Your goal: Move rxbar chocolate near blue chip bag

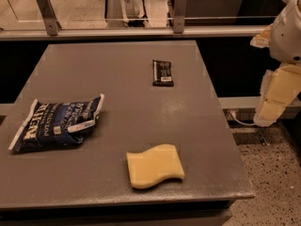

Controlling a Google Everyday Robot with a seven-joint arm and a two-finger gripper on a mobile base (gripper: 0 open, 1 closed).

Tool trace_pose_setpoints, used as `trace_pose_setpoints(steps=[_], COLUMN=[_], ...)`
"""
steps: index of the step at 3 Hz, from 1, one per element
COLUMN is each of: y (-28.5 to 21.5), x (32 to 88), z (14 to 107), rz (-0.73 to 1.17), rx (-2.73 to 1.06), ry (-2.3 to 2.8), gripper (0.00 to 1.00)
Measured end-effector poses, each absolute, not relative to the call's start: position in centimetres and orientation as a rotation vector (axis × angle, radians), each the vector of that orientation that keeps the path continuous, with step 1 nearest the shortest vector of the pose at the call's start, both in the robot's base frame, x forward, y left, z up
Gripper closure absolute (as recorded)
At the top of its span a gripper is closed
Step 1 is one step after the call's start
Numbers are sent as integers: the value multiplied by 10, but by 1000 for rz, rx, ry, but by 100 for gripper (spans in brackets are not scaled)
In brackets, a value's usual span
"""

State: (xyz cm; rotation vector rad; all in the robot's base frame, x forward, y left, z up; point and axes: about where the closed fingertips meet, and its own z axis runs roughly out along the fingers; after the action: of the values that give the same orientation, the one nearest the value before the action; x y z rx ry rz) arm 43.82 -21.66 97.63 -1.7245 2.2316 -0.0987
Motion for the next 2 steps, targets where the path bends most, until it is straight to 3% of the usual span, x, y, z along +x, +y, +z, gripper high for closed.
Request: trace_pose_setpoints(steps=[2], y=[-203], x=[459], z=[983], rz=[-101], rx=[-1662], ry=[2197], gripper=[0])
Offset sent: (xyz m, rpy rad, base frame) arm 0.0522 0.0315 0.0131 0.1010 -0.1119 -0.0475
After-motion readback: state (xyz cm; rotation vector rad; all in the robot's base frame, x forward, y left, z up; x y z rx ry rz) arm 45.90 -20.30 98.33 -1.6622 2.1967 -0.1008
